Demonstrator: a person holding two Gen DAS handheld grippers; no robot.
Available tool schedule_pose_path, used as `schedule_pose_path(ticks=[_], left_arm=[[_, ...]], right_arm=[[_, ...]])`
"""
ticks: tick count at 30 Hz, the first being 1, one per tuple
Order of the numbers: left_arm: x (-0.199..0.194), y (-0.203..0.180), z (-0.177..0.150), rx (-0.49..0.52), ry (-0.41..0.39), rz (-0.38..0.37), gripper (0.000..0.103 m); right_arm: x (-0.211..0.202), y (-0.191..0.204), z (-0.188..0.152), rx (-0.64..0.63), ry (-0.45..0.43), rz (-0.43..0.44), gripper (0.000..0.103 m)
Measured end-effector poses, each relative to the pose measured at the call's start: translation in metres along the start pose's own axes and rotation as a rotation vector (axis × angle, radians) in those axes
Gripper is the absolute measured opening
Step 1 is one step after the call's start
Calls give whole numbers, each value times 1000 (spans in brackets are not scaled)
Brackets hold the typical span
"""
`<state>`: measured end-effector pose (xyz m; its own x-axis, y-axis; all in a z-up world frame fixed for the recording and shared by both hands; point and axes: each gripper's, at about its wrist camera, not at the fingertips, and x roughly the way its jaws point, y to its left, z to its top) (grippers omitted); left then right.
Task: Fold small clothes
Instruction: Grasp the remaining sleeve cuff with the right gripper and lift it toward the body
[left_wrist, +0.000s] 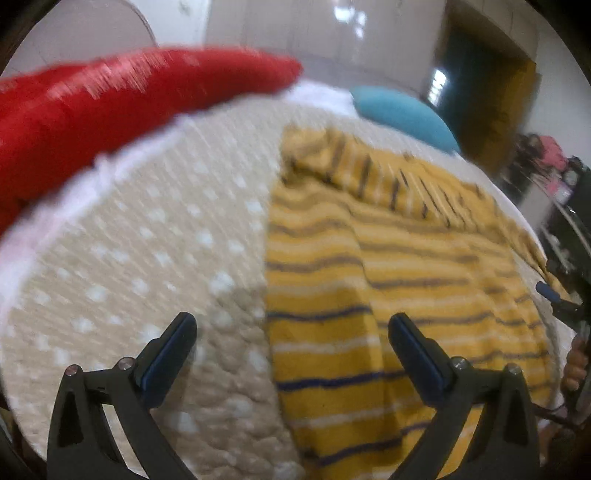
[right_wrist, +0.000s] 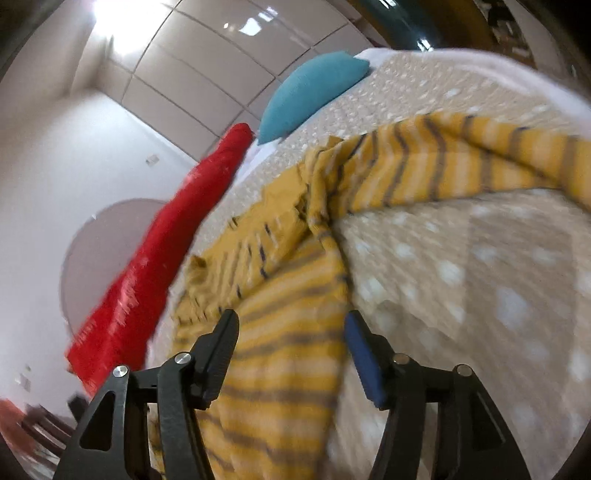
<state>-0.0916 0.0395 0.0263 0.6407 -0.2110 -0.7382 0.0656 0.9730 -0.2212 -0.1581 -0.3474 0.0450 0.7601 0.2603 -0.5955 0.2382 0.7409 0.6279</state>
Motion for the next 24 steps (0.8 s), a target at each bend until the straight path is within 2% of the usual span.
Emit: schedule_pose_path(ticks=[2,3,4,6,7,8,9,10,11,13,15,16,17,18,19,20,24], left_arm=[[6,-9,-5,25,8,3,103],[6,-17,-7,49,-1,4,97],[6,-23,-10,65,0,-1,76],[9,-34,-14,111,24,47,48],[8,-36,-14,134,23,55,37],[6,-37,-15,144,31,52,34],[3,-35,-13,140,36,50,32],[0,-30,-11,123,41,44,32],[-4,-24,-9,96,45,32,32],[-14,-14,-7,50,44,3,35],[-25,-13,-8,41,18,-6,42],[-29,-15,-8,42,6,-3,49],[-34,-18,-9,42,-11,-2,53],[-37,-21,-9,38,-23,-7,61],[-40,-24,-9,32,-36,-25,65],[-41,-27,-8,31,-40,-39,66],[-46,-38,-11,60,-49,-55,70]], right_arm=[[-10,5,-15,-44,37,-73,64],[-11,8,-23,-71,68,-105,64],[-9,11,-31,-93,100,-129,64],[-4,18,-49,-145,151,-164,57],[-3,24,-57,-197,160,-198,45],[-2,26,-61,-225,174,-211,30],[-3,25,-63,-238,186,-218,25],[-5,24,-62,-242,192,-238,16],[-8,20,-59,-242,195,-276,12],[-17,13,-50,-239,164,-370,12],[-27,17,-38,-252,103,-389,18],[-31,24,-35,-262,73,-370,18],[-30,31,-28,-259,50,-334,26],[-27,38,-19,-245,36,-283,32],[-21,42,-11,-228,26,-229,44],[-7,48,0,-205,12,-168,47],[59,61,35,-123,29,-126,49]])
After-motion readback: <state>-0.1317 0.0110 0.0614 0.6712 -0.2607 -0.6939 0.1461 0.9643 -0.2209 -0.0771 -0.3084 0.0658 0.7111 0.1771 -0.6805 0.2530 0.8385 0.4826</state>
